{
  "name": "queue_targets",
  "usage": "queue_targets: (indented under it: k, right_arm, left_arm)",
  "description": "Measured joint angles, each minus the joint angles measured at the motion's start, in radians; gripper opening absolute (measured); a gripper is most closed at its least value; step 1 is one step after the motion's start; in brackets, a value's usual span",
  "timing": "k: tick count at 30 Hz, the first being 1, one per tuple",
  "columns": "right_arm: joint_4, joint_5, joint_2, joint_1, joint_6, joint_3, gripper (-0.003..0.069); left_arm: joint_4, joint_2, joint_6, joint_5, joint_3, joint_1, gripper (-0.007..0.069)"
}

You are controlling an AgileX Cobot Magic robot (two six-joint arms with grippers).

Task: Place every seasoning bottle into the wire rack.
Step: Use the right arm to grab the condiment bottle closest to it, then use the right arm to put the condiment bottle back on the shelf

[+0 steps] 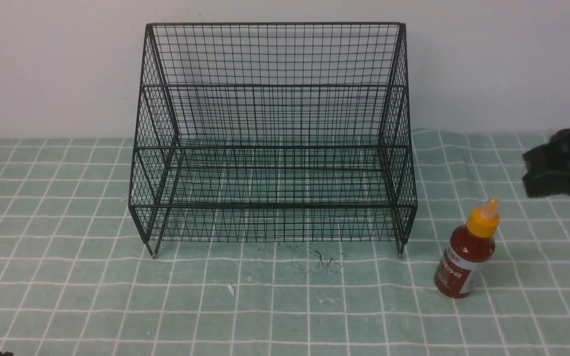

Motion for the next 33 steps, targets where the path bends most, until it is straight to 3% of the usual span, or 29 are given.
queue_targets:
  k: [6,10,13,17,30,33]
  right_arm:
    - [-0.020,-0.084,0.152,0.026,0.026,-0.001,0.0518]
    - [-0.041,-0.110,0.251,0.026,0.028,-0.001,0.0589]
    - [-0.049,-0.129,0.309,0.026,0.028,-0.001,0.0538]
    - [-0.046,-0.125,0.332,0.026,0.010,-0.002,0.0279]
    - [-0.065,0.079,0.007,0.026,-0.028,-0.060,0.0297]
    - [0.011,0.100,-0.005,0.026,-0.056,-0.189,0.0297]
  left_arm:
    - [0.000,0.000,0.000,0.000,0.000,0.000,-0.0006]
    - [0.000,0.000,0.000,0.000,0.000,0.000,-0.0006]
    - [0.000,0.000,0.000,0.000,0.000,0.000,-0.0006]
    - [0.000,0.000,0.000,0.000,0.000,0.000,-0.0006]
    - [0.000,0.000,0.000,0.000,0.000,0.000,-0.0006]
    - [0.000,0.000,0.000,0.000,0.000,0.000,-0.0006]
